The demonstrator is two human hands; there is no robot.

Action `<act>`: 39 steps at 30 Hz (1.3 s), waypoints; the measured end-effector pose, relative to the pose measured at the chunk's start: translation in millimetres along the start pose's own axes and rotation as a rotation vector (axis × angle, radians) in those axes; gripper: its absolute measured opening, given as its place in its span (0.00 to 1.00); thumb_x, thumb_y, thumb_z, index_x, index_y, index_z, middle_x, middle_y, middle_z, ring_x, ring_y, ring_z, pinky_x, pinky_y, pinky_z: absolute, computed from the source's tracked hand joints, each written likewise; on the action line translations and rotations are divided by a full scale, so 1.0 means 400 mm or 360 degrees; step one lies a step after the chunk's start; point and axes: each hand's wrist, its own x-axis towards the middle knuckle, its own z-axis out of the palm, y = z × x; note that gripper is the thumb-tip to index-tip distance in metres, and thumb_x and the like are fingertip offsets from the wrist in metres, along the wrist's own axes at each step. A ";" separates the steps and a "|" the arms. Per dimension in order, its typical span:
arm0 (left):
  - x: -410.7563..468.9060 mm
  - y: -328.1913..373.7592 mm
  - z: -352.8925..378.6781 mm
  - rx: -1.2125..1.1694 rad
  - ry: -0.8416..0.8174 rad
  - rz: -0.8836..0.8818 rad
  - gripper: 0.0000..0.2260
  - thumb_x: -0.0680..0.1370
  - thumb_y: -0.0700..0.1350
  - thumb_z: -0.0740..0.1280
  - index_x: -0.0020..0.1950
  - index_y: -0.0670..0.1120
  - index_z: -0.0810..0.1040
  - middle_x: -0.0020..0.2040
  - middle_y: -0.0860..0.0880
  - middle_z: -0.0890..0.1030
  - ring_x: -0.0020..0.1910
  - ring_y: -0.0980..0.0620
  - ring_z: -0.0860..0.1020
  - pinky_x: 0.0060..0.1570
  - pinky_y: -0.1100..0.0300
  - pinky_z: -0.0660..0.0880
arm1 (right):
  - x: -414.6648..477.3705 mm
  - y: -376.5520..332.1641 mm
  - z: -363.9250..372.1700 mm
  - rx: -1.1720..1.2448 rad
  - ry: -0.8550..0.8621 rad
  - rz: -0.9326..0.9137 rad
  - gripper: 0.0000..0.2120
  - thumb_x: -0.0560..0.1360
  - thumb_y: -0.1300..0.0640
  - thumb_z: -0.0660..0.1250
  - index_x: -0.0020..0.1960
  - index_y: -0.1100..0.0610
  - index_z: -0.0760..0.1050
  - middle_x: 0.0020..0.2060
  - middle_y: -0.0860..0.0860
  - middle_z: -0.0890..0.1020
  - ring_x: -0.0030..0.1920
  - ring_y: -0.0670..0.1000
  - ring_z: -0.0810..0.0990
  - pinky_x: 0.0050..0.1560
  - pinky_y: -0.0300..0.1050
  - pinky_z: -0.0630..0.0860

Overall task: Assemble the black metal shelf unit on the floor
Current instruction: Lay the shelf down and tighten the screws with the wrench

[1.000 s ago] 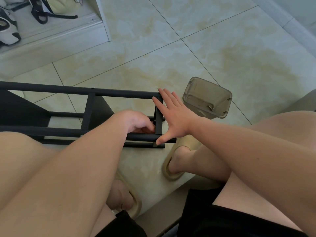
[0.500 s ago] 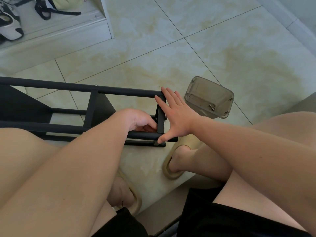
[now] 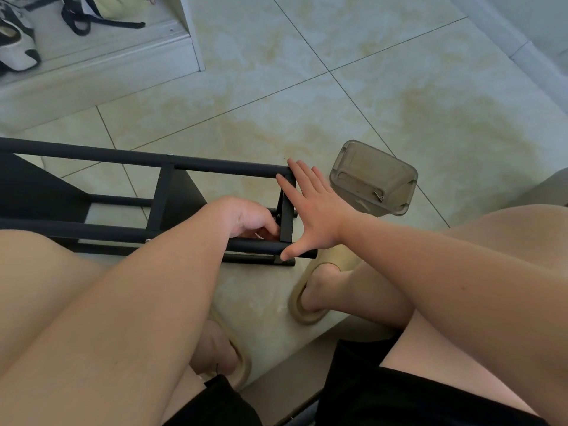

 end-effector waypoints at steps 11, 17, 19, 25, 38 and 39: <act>0.003 -0.001 0.003 -0.0023 0.0035 0.0018 0.06 0.78 0.36 0.65 0.46 0.42 0.82 0.39 0.45 0.83 0.43 0.46 0.79 0.53 0.54 0.75 | -0.002 -0.001 -0.002 0.0016 0.0003 -0.0003 0.72 0.58 0.17 0.65 0.82 0.58 0.37 0.79 0.62 0.33 0.79 0.60 0.31 0.77 0.54 0.30; -0.003 -0.002 0.000 -0.0064 -0.0030 -0.0018 0.08 0.79 0.38 0.64 0.51 0.41 0.83 0.47 0.44 0.84 0.47 0.46 0.80 0.57 0.55 0.74 | -0.004 -0.004 0.002 0.0015 0.0012 -0.0003 0.72 0.58 0.17 0.65 0.82 0.58 0.37 0.79 0.62 0.33 0.79 0.60 0.31 0.77 0.54 0.29; 0.002 -0.003 0.003 -0.0022 0.0077 0.0013 0.05 0.78 0.39 0.67 0.48 0.42 0.83 0.44 0.45 0.84 0.46 0.48 0.80 0.55 0.56 0.75 | -0.004 -0.004 0.002 0.0018 0.0018 -0.0003 0.72 0.58 0.17 0.65 0.82 0.58 0.37 0.79 0.62 0.33 0.79 0.61 0.31 0.76 0.54 0.29; 0.009 -0.004 0.003 0.0014 0.0115 0.0029 0.07 0.77 0.39 0.69 0.52 0.40 0.83 0.46 0.44 0.84 0.46 0.47 0.80 0.59 0.54 0.75 | -0.003 -0.003 0.001 0.0022 0.0015 0.0002 0.72 0.58 0.17 0.65 0.82 0.58 0.37 0.79 0.63 0.34 0.79 0.61 0.31 0.77 0.55 0.30; -0.004 -0.003 0.000 -0.0096 -0.0046 0.0033 0.10 0.78 0.35 0.63 0.52 0.41 0.83 0.45 0.44 0.85 0.45 0.47 0.81 0.49 0.56 0.77 | -0.005 -0.003 0.000 0.0035 0.0018 -0.0002 0.71 0.58 0.17 0.65 0.82 0.58 0.37 0.79 0.62 0.34 0.79 0.60 0.31 0.77 0.55 0.30; -0.005 -0.005 0.001 -0.0109 -0.0055 0.0024 0.09 0.78 0.36 0.64 0.53 0.41 0.83 0.48 0.43 0.85 0.47 0.46 0.81 0.54 0.54 0.76 | -0.005 -0.004 0.001 0.0036 0.0020 -0.0003 0.72 0.58 0.17 0.65 0.82 0.58 0.37 0.79 0.62 0.34 0.79 0.60 0.31 0.77 0.54 0.29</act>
